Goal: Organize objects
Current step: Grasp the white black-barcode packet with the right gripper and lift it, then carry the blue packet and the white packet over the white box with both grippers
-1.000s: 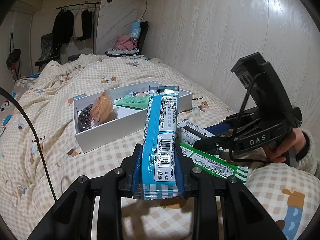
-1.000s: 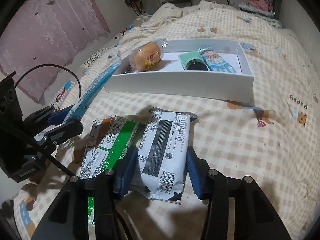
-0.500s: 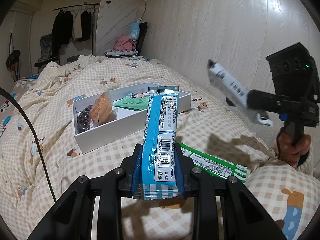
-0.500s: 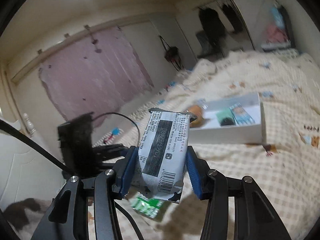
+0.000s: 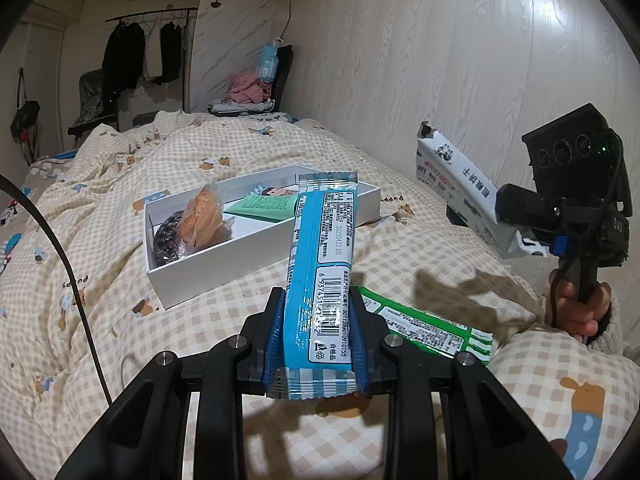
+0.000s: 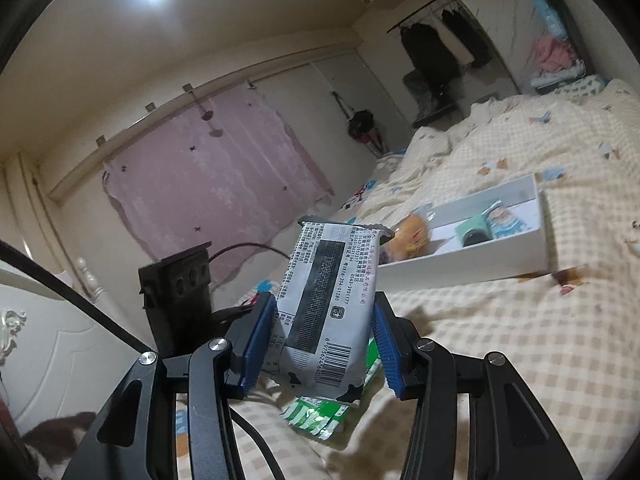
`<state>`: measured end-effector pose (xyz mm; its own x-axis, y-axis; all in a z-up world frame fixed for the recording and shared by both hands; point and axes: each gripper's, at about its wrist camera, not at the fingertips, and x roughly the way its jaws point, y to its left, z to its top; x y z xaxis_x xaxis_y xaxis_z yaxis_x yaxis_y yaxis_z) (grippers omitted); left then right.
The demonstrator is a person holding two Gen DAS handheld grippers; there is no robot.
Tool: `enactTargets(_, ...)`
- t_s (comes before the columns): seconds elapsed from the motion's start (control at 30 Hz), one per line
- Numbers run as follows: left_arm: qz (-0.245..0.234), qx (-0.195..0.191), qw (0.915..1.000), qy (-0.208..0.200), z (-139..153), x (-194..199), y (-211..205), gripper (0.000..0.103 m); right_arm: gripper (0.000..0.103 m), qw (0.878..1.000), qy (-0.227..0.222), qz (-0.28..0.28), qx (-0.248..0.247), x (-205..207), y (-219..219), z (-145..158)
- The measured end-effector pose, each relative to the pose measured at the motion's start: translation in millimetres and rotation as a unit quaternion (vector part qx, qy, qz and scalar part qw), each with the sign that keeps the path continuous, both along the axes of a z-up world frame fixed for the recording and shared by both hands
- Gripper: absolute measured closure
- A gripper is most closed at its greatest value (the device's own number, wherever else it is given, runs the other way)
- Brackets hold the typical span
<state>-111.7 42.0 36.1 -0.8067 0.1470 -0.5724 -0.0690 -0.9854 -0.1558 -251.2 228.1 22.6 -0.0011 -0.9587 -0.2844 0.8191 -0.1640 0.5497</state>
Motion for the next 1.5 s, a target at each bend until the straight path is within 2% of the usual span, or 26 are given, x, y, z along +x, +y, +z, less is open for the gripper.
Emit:
enactTargets(0.17,0.000,0.000,1.0000,0.000,1,1,1,0.070,0.053,1.000,0.006,0.003,0.008,4,-1,1)
enactTargets(0.37,-0.001,0.001,1.0000,0.000,0,1,1,0.070,0.053,1.000,-0.016,0.020,0.018,1,-3,-5)
enactTargets(0.53,0.000,-0.003,1.0000,0.005,4,1,0,0.070,0.053,0.999,-0.004,0.030,0.027,4,-5,0)
enactTargets(0.73,0.003,-0.025,0.9981,0.057,36,4,0,0.070,0.053,0.999,0.019,0.022,0.015,-2,-2,28)
enactTargets(0.87,0.010,-0.015,0.9972,0.073,64,-13,-9,0.070,0.053,0.999,0.047,-0.006,0.018,-11,-8,55)
enactTargets(1.0,0.040,-0.036,0.9940,0.096,89,-37,-15,0.070,0.053,0.997,0.066,-0.041,0.015,-30,-17,81)
enactTargets(1.13,0.067,-0.011,0.9920,0.107,103,-67,-31,0.070,0.053,0.995,0.078,-0.066,0.010,-55,-32,99)
enactTargets(1.23,0.095,0.011,0.9908,0.095,99,-94,-45,0.070,0.053,0.992,0.088,-0.090,-0.003,-72,-39,98)
enactTargets(1.4,0.121,0.034,0.9907,0.052,62,-123,-59,0.070,0.053,0.982,0.128,-0.139,0.011,-94,-51,71)
enactTargets(1.5,0.133,0.027,0.9907,0.012,31,-137,-61,0.070,0.053,0.986,0.089,-0.142,0.026,-108,-58,45)
